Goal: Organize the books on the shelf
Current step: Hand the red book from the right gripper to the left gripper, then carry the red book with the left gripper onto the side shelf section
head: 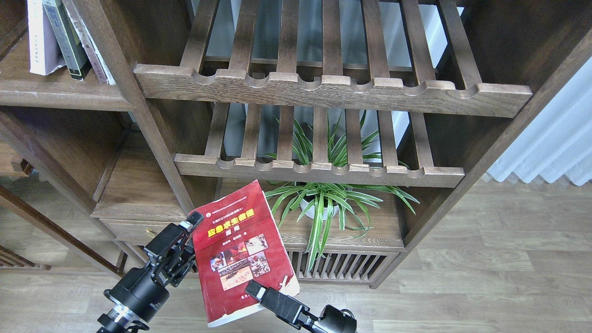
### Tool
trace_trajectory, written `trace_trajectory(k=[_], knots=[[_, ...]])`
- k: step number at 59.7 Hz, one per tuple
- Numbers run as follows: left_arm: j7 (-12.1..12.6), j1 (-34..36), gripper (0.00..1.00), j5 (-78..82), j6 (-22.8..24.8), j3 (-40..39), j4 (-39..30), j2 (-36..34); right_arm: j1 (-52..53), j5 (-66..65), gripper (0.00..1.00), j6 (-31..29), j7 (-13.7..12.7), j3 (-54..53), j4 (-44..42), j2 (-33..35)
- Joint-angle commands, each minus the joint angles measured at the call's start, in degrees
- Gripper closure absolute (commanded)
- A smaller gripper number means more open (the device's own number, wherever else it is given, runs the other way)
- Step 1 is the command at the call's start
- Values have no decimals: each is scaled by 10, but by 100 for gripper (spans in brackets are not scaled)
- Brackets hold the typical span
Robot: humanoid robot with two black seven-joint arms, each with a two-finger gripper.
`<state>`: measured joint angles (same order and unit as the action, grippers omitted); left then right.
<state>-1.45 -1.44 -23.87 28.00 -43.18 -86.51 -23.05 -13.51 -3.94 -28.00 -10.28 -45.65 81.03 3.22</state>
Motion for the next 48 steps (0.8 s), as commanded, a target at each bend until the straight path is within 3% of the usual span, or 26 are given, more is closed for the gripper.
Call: trace_trajectory(k=[1, 9, 13, 31, 34, 39, 43, 44, 48], knots=[[0, 0, 50, 1, 0, 17, 0, -1, -1, -4, 97, 0, 0, 0, 0, 0], [-2, 7, 80, 1, 0, 25, 0, -1, -2, -6, 97, 0, 0, 0, 0, 0], [-2, 8, 90, 1, 0, 25, 0, -2, -2, -6, 97, 0, 0, 0, 0, 0], [-3, 9, 93, 1, 0, 15, -3, -44, -1, -5, 94, 0, 1, 0, 0, 2], [-3, 8, 93, 1, 0, 7, -10, -58, 1, -5, 83, 0, 1, 2, 0, 2], [1, 4, 93, 5, 0, -21, -34, -98, 11, -11, 48, 0, 1, 6, 1, 1], [-2, 1, 93, 6, 0, -50, -53, -129, 20, -20, 34, 0, 1, 4, 1, 1], [-1, 1, 93, 6, 0, -66, -61, -144, 23, -26, 26, 0, 1, 2, 1, 1], [-3, -4, 93, 6, 0, -103, -81, -176, 24, -36, 16, 0, 1, 0, 1, 3]])
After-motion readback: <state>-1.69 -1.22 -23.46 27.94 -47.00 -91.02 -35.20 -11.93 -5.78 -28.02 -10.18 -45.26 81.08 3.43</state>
